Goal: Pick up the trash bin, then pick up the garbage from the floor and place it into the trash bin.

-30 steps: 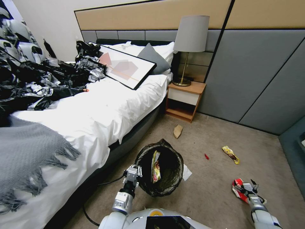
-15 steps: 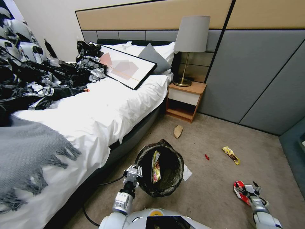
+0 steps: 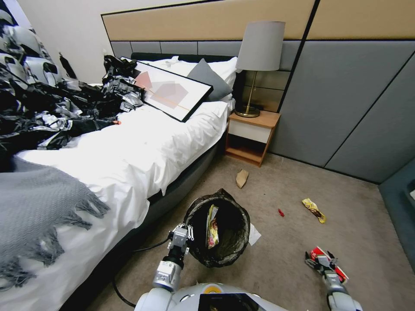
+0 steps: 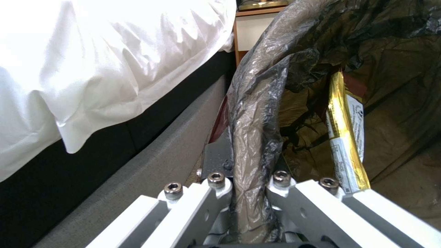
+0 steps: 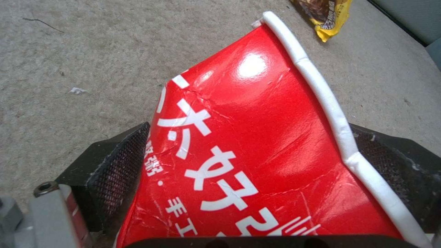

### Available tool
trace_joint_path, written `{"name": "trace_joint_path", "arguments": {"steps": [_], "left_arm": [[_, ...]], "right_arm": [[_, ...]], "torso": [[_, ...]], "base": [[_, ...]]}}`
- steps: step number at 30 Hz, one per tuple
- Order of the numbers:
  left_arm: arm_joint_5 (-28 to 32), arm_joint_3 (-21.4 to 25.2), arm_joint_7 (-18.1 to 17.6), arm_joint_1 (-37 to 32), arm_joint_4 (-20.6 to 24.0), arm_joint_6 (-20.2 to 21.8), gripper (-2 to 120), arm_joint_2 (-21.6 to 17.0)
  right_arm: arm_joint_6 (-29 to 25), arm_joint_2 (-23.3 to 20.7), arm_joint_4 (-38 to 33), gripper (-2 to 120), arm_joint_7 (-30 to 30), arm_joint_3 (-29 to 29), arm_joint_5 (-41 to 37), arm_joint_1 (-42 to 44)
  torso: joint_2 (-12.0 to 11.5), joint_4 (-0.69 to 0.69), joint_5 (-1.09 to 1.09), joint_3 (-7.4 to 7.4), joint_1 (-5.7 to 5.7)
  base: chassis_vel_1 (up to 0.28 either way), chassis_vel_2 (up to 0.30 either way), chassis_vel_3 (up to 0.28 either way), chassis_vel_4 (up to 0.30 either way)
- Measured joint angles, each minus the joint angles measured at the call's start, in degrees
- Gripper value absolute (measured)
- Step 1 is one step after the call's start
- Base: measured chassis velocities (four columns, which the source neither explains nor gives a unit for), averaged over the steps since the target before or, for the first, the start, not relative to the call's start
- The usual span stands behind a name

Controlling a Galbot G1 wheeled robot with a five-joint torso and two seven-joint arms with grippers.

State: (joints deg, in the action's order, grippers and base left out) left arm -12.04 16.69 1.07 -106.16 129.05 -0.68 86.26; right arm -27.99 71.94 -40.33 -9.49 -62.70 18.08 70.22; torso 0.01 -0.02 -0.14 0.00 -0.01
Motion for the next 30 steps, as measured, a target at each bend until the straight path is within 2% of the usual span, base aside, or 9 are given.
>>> {"name": "trace_joint_path", "arguments": {"steps": [3, 9, 14, 17, 18, 20, 25, 28, 30], "left_arm": [[0.1, 0.3, 0.0, -0.1, 0.0, -0.1, 1, -0.1], [0.2, 0.2, 0.0, 0.1, 0.0, -0.1, 1, 0.0], [0.2, 0.0, 0.0, 0.1, -0.1, -0.1, 1, 0.0], [0.2, 0.2, 0.1, 0.1, -0.1, -0.1, 1, 0.0], [0.2, 0.2, 0.1, 0.1, -0.1, -0.1, 1, 0.0], [0.1, 0.1, 0.1, 0.0, -0.1, -0.1, 1, 0.0], [-0.1, -0.1, 0.1, 0.0, -0.1, -0.1, 1, 0.1], [-0.1, 0.0, 0.1, 0.0, -0.1, -0.1, 1, 0.1], [-0.1, 0.0, 0.1, 0.0, -0.1, -0.1, 1, 0.1]], "right_arm": [[-0.5, -0.5, 1.0, 100, -0.1, -0.1, 0.0, -0.3], [-1.1, -0.9, 1.4, 96, -0.9, -0.3, -0.1, -0.4], [-1.5, -0.7, 1.3, 86, -1.1, -0.3, -0.2, -0.4], [-1.9, -0.4, 1.0, 74, -1.2, -0.3, -0.2, -0.2], [-1.9, -0.4, 1.0, 74, -1.2, -0.3, -0.2, -0.2], [-2.1, 0.1, 0.4, 59, -1.3, -0.2, -0.3, 0.1], [-2.5, 0.7, 0.3, 45, -1.4, -0.2, -0.4, 0.2], [-2.8, 0.9, 0.1, 30, -1.4, -0.1, -0.4, 0.3], [-2.9, 0.9, 0.0, 28, -1.5, 0.0, -0.4, 0.3]], "torso": [[0.0, 0.03, 0.10, 0.00, 0.00], [0.0, 0.02, 0.13, 0.00, 0.00], [0.0, 0.01, 0.15, 0.00, 0.00], [0.0, 0.03, 0.17, 0.00, 0.00], [0.0, 0.03, 0.17, 0.00, 0.00], [0.0, 0.03, 0.19, 0.00, 0.00], [0.0, 0.03, 0.19, 0.00, 0.00], [0.0, 0.04, 0.21, 0.00, 0.01], [0.0, 0.04, 0.21, 0.00, 0.01]], "base": [[0.000, 0.000, 0.000, 0.000], [0.000, 0.000, 0.000, 0.000], [0.000, 0.000, 0.000, 0.000], [0.000, 0.000, 0.000, 0.000], [0.000, 0.000, 0.000, 0.000], [0.000, 0.000, 0.000, 0.000], [0.000, 0.000, 0.000, 0.000], [0.000, 0.000, 0.000, 0.000], [0.000, 0.000, 0.000, 0.000]]}}
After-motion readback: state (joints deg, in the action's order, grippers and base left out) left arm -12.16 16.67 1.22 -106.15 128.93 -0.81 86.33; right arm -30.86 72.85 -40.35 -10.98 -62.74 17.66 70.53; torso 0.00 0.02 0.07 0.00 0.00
